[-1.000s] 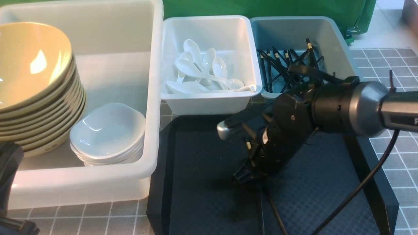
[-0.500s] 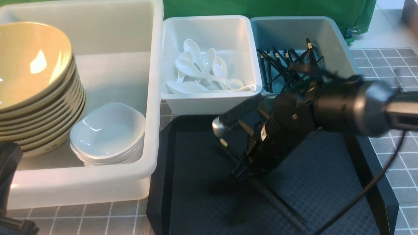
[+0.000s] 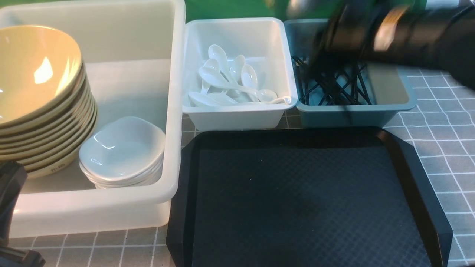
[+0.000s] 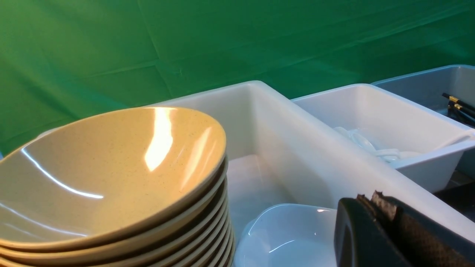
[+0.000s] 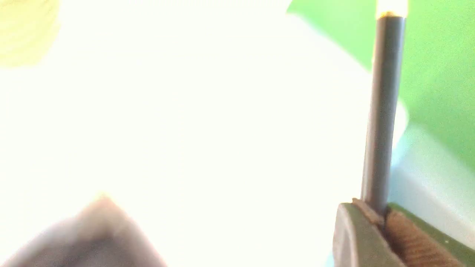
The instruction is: On grey table put chopsticks spoon bowls plates into blue grey white boxes.
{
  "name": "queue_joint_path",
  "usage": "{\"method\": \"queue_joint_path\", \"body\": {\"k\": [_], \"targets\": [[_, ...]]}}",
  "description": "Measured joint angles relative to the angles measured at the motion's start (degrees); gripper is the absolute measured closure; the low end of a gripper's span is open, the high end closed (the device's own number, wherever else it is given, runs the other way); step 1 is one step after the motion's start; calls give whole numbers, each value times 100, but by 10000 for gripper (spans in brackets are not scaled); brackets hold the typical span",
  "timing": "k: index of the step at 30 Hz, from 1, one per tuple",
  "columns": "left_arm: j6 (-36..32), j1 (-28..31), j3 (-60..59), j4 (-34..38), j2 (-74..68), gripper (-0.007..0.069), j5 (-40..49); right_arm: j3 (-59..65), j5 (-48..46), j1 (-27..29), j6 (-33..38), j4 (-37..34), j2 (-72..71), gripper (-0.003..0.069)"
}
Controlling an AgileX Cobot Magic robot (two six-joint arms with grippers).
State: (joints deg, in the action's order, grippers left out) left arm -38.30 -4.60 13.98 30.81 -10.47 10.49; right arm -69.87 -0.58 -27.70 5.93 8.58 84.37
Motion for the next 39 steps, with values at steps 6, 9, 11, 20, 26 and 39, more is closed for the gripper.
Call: {"method": "queue_joint_path", "body": {"k": [6, 9, 11, 20, 26, 39], "targets": [[0, 0, 0, 0, 0, 633, -6, -316, 2402, 911, -326, -280, 1046, 554], [0, 0, 0, 0, 0, 633, 0, -633, 1857, 1150, -641, -458, 1543, 489], [0, 0, 0, 0, 0, 633, 5, -890, 1143, 1284, -995, -524, 1869, 397], [-19, 0, 0, -6, 0, 633, 0, -1930, -2121, 1321, -662, -538, 1014, 279], [-19, 0, 0, -6, 0, 633, 119, -1587, -3656, 1321, 186, -601, -1243, 494], [-19, 0, -4, -18, 0, 633, 218, 4691, 175, 1321, 668, -798, -6056, 627]]}}
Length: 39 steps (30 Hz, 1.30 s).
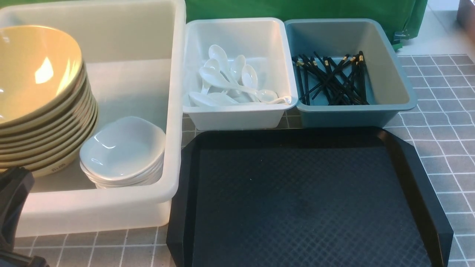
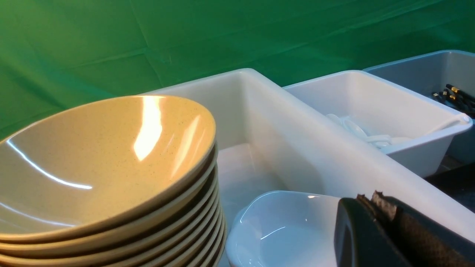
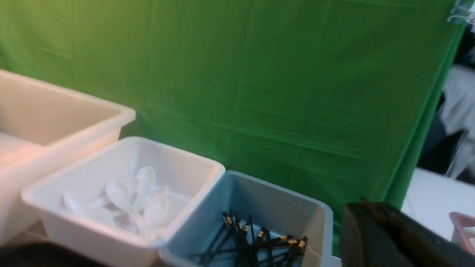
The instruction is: On grey table put chopsticks spoon bowls plates into blue grey white boxes.
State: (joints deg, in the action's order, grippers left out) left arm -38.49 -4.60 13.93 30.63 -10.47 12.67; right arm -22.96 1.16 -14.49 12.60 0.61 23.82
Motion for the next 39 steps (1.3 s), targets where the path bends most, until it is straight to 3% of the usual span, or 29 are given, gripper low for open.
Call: {"method": "queue_joint_path", "body": {"k": [6, 11, 21, 24, 29, 35, 39], "targets": [[0, 0, 0, 0, 0, 633, 0, 2068, 712, 11, 1083, 0, -1628, 624], [0, 0, 0, 0, 0, 633, 7, 2183, 1112, 11, 1217, 0, -2406, 621], [0, 0, 0, 0, 0, 633, 184, 2183, 1190, 11, 1639, -16, -2445, 617], [0, 0, 0, 0, 0, 633, 239, 2344, 1596, 107, 1658, -321, -2448, 615], [0, 0, 0, 0, 0, 633, 280, 2448, 1678, 825, 758, -376, -2448, 614], [0, 0, 0, 0, 0, 633, 325, 2455, 389, 1773, -1357, 528, -2448, 614], [0, 0, 0, 0, 0, 633, 408, 2455, -282, 1770, -1434, 418, -2448, 614]]}}
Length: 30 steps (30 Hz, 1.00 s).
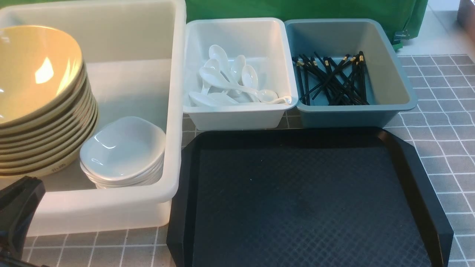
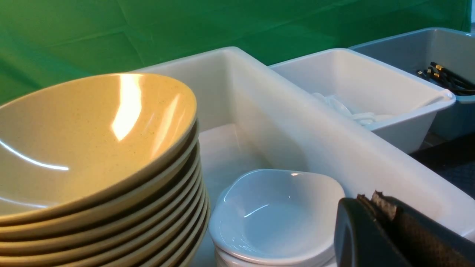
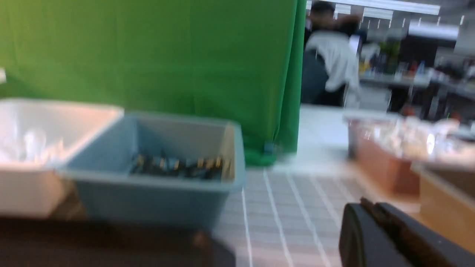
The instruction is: On grey table put chopsticks spoon bowls plates into blue grey white boxes.
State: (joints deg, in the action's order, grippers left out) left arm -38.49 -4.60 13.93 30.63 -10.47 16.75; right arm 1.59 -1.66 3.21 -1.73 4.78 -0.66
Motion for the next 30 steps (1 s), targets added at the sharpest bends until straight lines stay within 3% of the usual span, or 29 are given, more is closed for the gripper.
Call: {"method": "queue_joint_path", "body": {"k": [7, 30], "targets": [[0, 0, 0, 0, 0, 633, 68, 4, -1670, -166, -222, -118, 0, 613], [0, 0, 0, 0, 0, 633, 68, -1, -1709, -206, -304, -158, 0, 594]]}}
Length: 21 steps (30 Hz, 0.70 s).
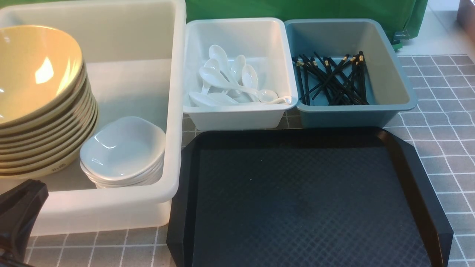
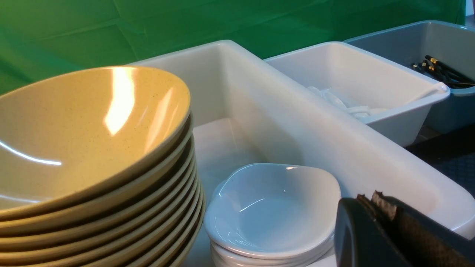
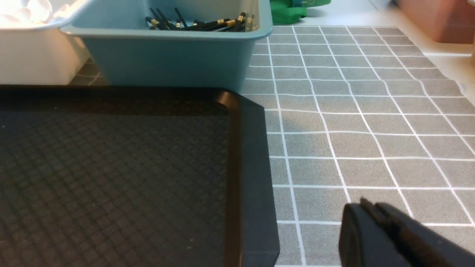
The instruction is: On grey table put chopsticks spoon bowls plates into blue grey white boxes.
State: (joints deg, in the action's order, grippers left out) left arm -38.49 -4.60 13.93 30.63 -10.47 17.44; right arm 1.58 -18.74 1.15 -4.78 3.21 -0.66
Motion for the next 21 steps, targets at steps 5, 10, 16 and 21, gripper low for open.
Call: {"method": "queue_joint_path", "body": {"k": [5, 10, 16, 21], "targets": [[12, 40, -77, -228, 152, 633, -14, 0, 0, 0, 0, -2, 0, 585], [1438, 464, -485, -1077, 874, 633, -485, 0, 0, 0, 0, -13, 0, 580], [3849, 816, -1249, -2955, 1114, 633, -1021, 0, 0, 0, 0, -13, 0, 576], [4432, 816, -1539, -3346, 1125, 633, -769, 0, 0, 0, 0, -18, 0, 570]]}}
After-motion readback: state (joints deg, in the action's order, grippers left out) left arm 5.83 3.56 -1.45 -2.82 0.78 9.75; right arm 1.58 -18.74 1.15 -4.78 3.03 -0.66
